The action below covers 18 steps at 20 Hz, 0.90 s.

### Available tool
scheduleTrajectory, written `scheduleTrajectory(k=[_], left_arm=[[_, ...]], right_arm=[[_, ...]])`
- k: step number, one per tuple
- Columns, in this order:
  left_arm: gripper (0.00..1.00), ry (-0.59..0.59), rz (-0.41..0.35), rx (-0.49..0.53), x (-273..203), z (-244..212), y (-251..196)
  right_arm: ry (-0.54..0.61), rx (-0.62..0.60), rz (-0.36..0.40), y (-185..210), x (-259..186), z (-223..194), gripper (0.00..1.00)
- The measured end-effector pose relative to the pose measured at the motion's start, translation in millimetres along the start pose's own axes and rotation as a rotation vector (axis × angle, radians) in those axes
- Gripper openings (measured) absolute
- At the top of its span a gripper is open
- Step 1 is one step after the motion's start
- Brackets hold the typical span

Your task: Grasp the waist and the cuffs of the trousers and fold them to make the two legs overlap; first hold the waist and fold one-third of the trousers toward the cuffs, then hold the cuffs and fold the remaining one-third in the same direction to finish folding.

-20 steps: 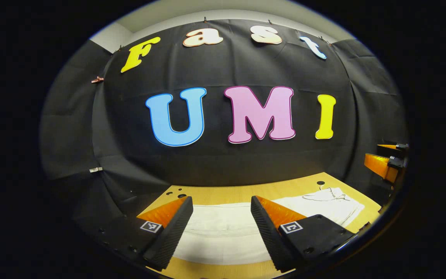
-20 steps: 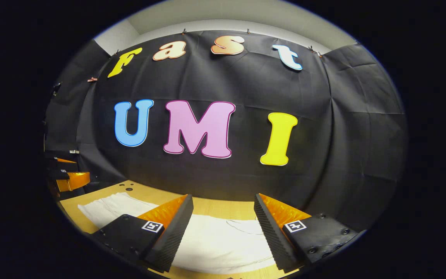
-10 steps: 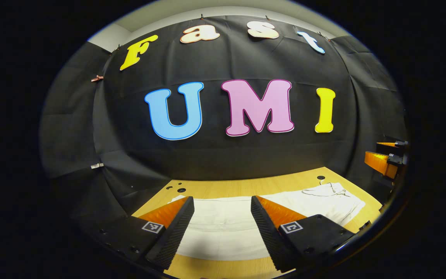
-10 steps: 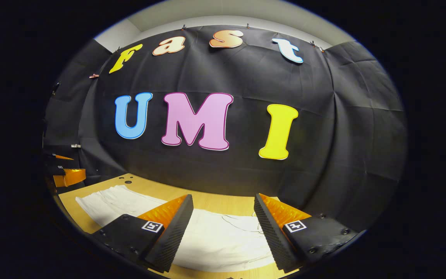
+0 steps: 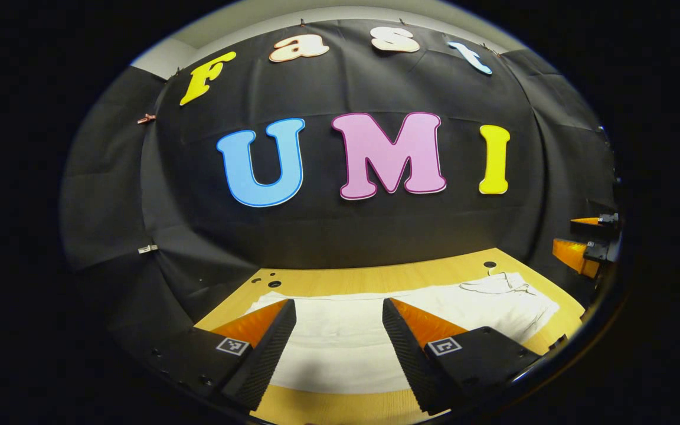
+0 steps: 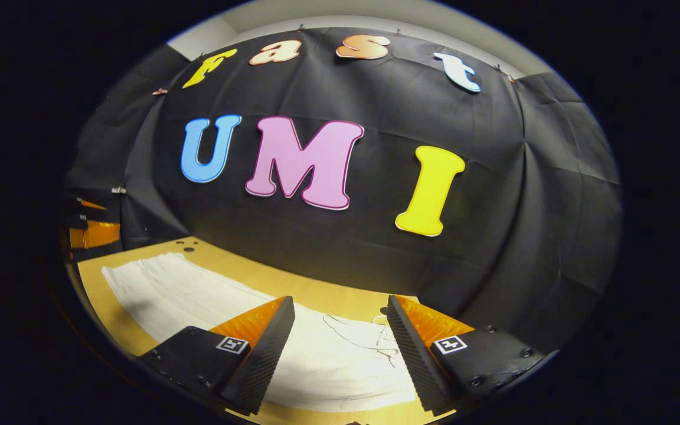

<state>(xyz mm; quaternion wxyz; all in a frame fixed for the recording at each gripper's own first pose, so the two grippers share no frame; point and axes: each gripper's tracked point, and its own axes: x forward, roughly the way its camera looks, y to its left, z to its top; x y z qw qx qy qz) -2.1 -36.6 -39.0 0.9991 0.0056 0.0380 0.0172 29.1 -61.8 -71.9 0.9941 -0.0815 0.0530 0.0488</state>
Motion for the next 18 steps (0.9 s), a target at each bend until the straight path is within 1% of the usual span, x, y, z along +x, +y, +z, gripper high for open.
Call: scheduleTrajectory(k=[2,7,10,15,18], left_arm=[[0.94,0.013,0.009,-0.004,0.9,-5.5,0.7],[0.94,0.057,0.045,-0.005,-1.0,-23.3,12.0],[0.94,0.086,0.072,-0.012,-3.0,-34.0,18.4],[0.94,0.144,0.11,-0.024,-11.6,-60.0,22.4],[0.94,0.179,0.128,-0.013,-20.5,-74.7,23.1]], right_arm=[[0.015,-0.079,0.032,-3.5,5.6,-12.8,0.97],[0.087,-0.295,0.149,-12.6,13.4,-58.4,0.97],[0.159,-0.418,0.229,-23.2,13.8,-98.0,0.98],[0.299,-0.615,0.368,-45.0,-1.1,-172.0,0.98],[0.376,-0.706,0.425,-64.4,-9.1,-211.5,0.98]])
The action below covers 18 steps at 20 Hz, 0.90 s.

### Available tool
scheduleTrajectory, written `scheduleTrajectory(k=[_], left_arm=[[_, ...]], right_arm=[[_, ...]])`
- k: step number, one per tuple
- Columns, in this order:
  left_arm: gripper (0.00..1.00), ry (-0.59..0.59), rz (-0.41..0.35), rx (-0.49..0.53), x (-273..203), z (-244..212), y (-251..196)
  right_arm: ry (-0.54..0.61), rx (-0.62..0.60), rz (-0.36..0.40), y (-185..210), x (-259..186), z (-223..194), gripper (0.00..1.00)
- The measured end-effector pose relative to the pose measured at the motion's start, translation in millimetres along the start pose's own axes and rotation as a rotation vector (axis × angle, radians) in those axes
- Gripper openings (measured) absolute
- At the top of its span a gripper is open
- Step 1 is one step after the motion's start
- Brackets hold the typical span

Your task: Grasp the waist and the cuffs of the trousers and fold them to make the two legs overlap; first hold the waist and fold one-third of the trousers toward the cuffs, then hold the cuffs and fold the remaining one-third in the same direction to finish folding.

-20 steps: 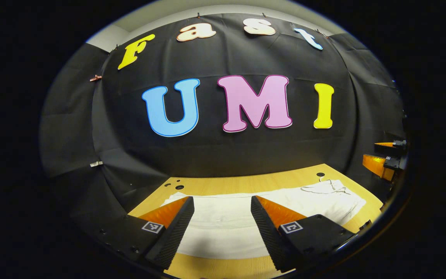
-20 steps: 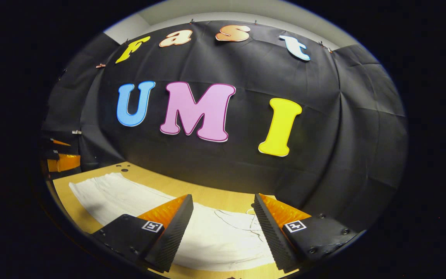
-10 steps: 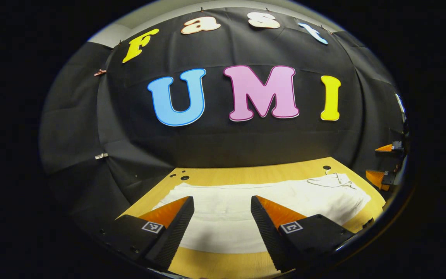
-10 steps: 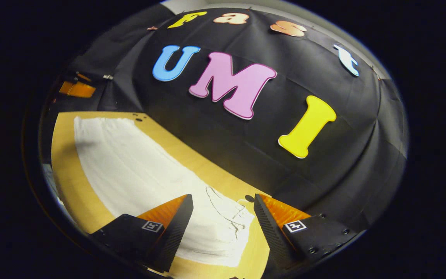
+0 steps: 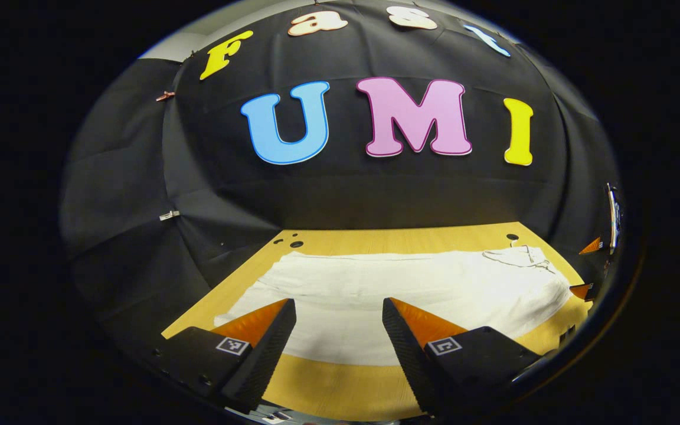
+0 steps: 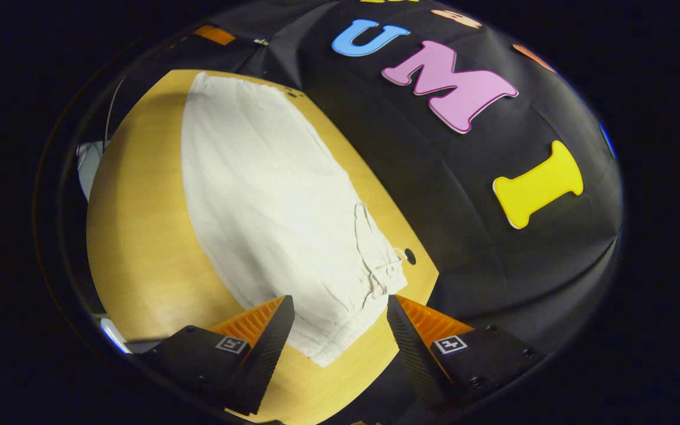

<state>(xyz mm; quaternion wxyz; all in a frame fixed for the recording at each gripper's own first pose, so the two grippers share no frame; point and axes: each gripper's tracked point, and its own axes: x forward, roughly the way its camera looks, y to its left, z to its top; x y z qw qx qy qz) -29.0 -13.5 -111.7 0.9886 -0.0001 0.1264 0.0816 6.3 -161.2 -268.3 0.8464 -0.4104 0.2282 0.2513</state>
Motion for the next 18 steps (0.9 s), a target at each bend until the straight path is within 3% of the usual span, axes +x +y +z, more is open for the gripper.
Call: scheduleTrajectory(k=[6,15,18], left_arm=[[0.94,0.062,0.029,0.024,-4.4,-22.5,2.1],[0.94,0.126,0.054,0.029,-16.7,-36.3,23.2],[0.94,0.162,0.045,0.042,-13.9,-51.3,39.7]], right_arm=[[0.115,-0.101,0.072,6.1,22.3,-65.3,0.98],[0.138,-0.278,0.056,6.2,58.0,-53.3,0.94],[0.191,-0.356,0.077,10.0,68.5,-51.7,0.87]])
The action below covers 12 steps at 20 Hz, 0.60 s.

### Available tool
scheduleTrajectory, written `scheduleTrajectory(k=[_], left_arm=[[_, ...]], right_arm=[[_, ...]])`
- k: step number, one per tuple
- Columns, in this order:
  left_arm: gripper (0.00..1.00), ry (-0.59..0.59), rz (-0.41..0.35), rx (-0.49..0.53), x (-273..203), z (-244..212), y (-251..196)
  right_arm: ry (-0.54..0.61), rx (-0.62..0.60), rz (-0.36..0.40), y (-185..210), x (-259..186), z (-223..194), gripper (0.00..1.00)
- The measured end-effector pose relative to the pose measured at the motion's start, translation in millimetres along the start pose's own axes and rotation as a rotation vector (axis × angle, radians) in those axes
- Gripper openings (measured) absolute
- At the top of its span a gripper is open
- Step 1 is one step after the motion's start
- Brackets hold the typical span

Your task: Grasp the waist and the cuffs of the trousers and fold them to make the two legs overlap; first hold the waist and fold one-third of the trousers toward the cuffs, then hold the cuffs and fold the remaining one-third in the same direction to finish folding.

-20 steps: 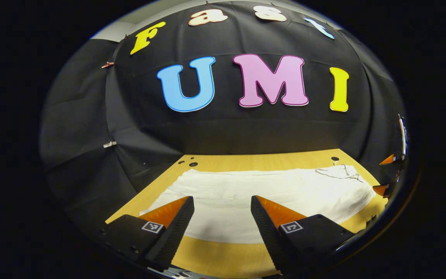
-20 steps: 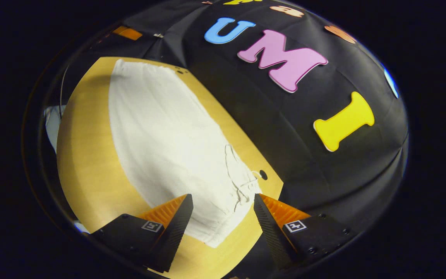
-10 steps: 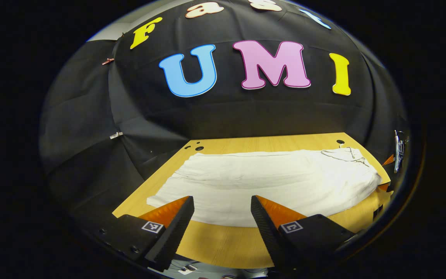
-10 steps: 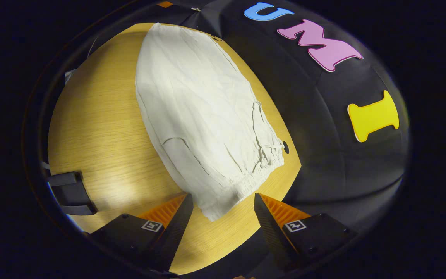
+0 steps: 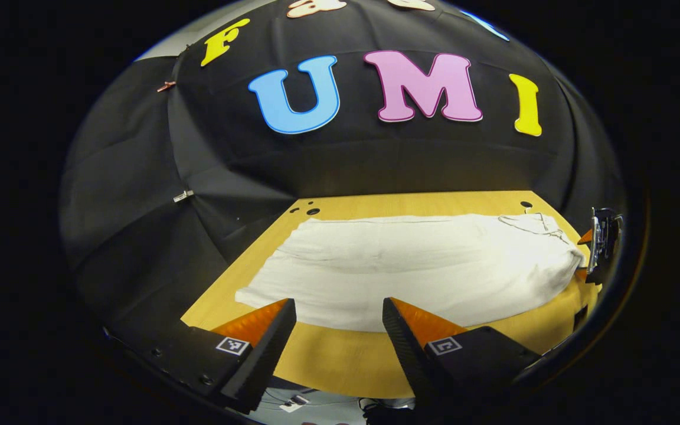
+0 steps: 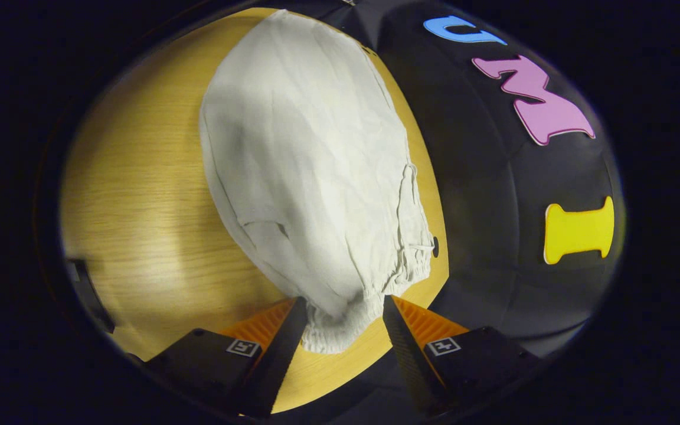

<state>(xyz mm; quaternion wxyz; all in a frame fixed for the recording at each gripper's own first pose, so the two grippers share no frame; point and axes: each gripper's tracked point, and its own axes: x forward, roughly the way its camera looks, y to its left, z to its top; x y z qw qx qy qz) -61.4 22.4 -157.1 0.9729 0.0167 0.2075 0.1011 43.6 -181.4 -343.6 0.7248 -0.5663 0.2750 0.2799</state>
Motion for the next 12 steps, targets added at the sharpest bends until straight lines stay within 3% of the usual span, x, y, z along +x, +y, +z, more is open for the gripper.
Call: scheduleTrajectory(k=[1,2,3,5,8,9,10,12], left_arm=[[0.94,0.014,-0.002,0.017,3.6,-5.3,7.1],[0.95,0.027,-0.006,0.039,9.4,-13.1,13.8],[0.97,0.038,-0.011,0.068,10.8,-17.6,23.0],[0.97,0.061,-0.019,0.136,19.0,-29.9,42.4],[0.97,0.112,-0.041,0.199,33.5,-50.1,66.2],[0.97,0.127,-0.048,0.22,38.9,-56.3,72.9],[0.97,0.142,-0.053,0.25,45.3,-61.5,80.5],[0.97,0.166,-0.059,0.332,60.5,-71.7,96.4]], right_arm=[[0.019,-0.012,0.015,0.5,5.2,-1.0,0.82],[0.037,-0.014,0.03,2.8,6.9,-2.0,0.67],[0.055,-0.009,0.054,8.6,6.5,-2.5,0.67],[0.09,-0.015,0.08,13.5,7.6,-3.0,0.43],[0.116,-0.036,0.093,12.0,12.3,-4.8,0.24],[0.128,-0.036,0.111,13.6,13.3,-5.1,0.24],[0.137,-0.038,0.126,12.6,13.8,-3.8,0.16],[0.162,-0.034,0.157,14.6,12.9,-4.2,0.16]])
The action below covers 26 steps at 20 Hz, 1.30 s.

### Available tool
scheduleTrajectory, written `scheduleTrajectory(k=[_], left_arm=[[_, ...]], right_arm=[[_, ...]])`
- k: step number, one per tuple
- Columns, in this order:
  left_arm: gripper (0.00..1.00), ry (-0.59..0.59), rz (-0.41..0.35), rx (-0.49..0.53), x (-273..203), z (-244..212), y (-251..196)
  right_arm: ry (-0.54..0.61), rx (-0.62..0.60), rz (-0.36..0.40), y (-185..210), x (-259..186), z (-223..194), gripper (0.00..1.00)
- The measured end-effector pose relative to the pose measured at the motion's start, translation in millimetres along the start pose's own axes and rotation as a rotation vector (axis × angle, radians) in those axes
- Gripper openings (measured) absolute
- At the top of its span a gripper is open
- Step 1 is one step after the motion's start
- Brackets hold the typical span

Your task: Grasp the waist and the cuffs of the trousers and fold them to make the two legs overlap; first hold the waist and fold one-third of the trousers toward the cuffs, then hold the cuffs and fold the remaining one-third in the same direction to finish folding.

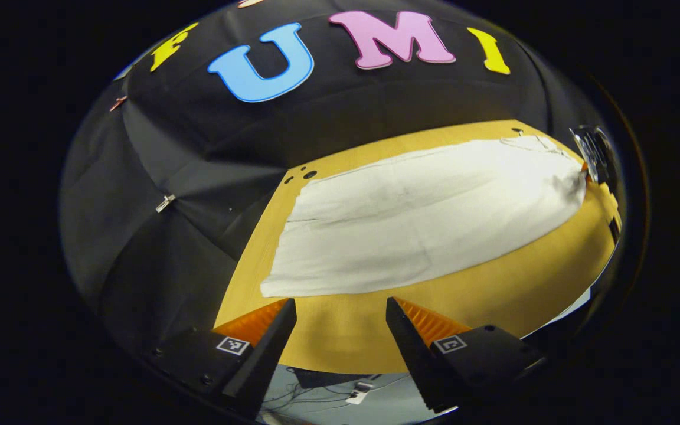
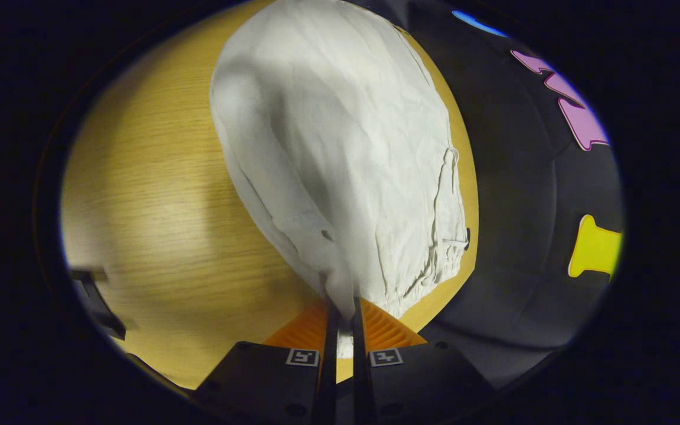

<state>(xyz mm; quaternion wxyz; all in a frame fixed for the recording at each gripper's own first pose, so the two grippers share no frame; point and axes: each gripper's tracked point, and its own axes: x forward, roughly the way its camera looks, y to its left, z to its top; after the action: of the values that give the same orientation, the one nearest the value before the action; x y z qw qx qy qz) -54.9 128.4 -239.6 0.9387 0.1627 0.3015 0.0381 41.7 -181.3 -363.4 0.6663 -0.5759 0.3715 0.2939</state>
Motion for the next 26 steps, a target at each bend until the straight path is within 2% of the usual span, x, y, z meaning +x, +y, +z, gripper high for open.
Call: scheduleTrajectory(k=[4,7,15,19,22,26], left_arm=[[0.97,0.041,-0.004,0.178,32.8,-19.4,28.4],[0.97,0.09,-0.01,0.291,55.7,-41.3,47.4],[0.97,0.15,-0.034,0.612,113.4,-53.2,114.8],[0.97,0.192,-0.113,0.79,140.7,-58.9,126.4],[0.97,0.22,-0.228,0.92,152.7,-64.2,115.8],[0.93,0.216,-0.313,1.077,168.8,-47.3,104.8]], right_arm=[[0.046,0.002,0.092,1.5,2.2,2.2,0.05],[0.047,0.037,0.152,1.9,-0.3,5.1,0.05],[0.037,-0.073,0.14,3.6,-3.6,4.3,0.05],[0.054,-0.114,0.118,3.9,-4.8,5.1,0.05],[0.062,-0.146,0.101,3.9,-5.2,5.1,0.05],[0.065,-0.11,0.107,3.2,-4.9,3.9,0.05]])
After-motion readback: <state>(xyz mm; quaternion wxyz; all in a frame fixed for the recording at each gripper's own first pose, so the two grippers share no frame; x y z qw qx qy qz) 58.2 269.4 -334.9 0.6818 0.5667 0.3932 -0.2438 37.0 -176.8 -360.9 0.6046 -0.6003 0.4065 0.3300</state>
